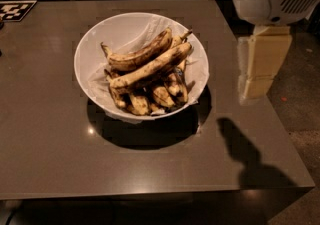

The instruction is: Pick banana from white bowl

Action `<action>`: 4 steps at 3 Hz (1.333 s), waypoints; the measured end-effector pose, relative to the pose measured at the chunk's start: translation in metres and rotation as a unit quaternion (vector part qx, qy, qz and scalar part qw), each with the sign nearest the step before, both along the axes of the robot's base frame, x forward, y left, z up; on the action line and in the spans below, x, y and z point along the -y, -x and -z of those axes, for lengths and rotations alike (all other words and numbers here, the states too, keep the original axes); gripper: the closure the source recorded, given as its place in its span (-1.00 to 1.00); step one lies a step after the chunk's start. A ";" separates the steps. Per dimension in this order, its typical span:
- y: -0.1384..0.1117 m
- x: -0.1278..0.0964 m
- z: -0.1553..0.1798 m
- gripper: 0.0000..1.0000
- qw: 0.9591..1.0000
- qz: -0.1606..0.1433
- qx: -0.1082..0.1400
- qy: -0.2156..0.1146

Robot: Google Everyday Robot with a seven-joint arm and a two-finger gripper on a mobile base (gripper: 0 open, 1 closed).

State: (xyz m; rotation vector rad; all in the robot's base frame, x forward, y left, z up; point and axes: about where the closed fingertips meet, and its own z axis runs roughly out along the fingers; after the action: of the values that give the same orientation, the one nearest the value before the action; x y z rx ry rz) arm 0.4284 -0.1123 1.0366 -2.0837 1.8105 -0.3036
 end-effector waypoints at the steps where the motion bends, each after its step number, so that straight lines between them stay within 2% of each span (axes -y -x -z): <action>1: 0.004 -0.004 -0.011 -1.00 1.000 -0.003 0.015 -0.002; 2: 0.007 -0.025 -0.015 -1.00 0.999 -0.028 0.034 0.012; 3: 0.006 -0.025 -0.014 -1.00 0.999 -0.028 0.035 0.012; 4: -0.004 -0.054 0.004 -0.96 0.997 -0.057 0.026 0.039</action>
Offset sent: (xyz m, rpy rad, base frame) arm 0.0115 0.0837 -0.0295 -0.1736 -0.0991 0.2086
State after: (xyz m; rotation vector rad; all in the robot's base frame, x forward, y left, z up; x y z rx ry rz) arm 0.4322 -0.0581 1.0325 -2.2002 1.6668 -0.4002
